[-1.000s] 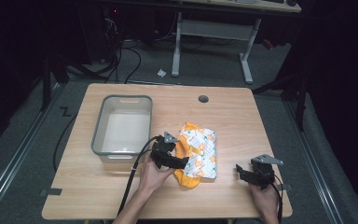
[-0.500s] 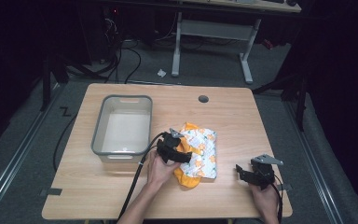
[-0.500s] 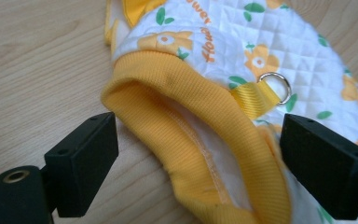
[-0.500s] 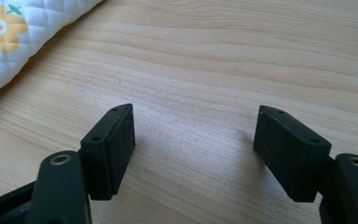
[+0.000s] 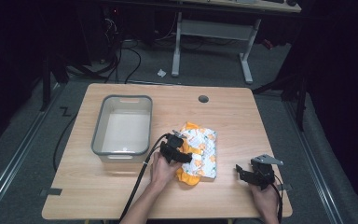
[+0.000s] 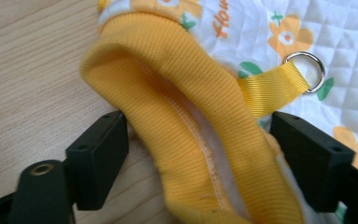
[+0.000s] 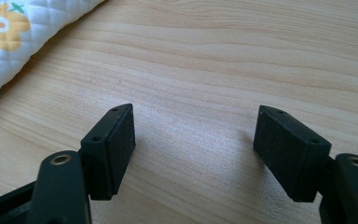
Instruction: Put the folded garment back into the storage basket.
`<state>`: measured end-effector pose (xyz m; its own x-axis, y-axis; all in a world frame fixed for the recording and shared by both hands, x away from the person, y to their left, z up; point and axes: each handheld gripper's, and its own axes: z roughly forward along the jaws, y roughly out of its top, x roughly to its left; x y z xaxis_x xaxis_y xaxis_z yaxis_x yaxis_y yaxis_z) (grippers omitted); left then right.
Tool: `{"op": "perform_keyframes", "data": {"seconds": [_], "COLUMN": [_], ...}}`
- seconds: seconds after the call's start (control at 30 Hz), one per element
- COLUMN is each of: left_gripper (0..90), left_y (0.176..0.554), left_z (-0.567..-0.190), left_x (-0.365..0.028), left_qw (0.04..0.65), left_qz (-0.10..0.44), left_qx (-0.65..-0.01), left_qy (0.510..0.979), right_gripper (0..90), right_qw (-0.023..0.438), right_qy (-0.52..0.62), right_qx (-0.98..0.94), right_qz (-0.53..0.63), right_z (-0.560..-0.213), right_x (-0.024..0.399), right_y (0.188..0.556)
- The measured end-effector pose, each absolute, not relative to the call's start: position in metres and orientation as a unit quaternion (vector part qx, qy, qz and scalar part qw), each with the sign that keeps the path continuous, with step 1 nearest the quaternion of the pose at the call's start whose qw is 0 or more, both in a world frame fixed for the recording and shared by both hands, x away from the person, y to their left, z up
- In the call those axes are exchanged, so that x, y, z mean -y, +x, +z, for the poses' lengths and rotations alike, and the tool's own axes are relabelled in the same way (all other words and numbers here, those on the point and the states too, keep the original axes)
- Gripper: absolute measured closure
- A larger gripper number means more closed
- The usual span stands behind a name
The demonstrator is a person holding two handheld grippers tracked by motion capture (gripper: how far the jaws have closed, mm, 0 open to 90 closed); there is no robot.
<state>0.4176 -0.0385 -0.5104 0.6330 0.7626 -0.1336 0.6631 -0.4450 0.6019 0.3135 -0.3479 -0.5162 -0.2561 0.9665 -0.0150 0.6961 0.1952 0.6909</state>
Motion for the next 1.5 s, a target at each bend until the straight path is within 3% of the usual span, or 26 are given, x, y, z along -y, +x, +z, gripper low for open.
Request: {"op": "perform_keyframes", "data": {"seconds": [0.17,0.43,0.7,1.5], "left_gripper": [45.2,67.8,73.3,74.3], "left_y": [0.415,0.414,0.411,0.402], "left_z": [-0.509,-0.507,-0.502,-0.454], "left_x": [0.041,0.043,0.041,0.010], "left_qw": [0.322,0.325,0.346,0.414], "left_qz": [0.084,0.069,0.072,0.071], "left_qx": [-0.398,-0.384,-0.382,-0.359], "left_qy": [0.855,0.862,0.854,0.833], "right_gripper": [29.7,29.6,29.6,29.6], "right_qw": [0.233,0.232,0.233,0.233], "right_qy": [0.564,0.564,0.563,0.563], "right_qx": [-0.737,-0.737,-0.738,-0.738], "right_qz": [0.291,0.291,0.291,0.291], "right_z": [-0.516,-0.516,-0.516,-0.516], "right_x": [0.348,0.348,0.348,0.348], "right_y": [0.313,0.313,0.314,0.314]}}
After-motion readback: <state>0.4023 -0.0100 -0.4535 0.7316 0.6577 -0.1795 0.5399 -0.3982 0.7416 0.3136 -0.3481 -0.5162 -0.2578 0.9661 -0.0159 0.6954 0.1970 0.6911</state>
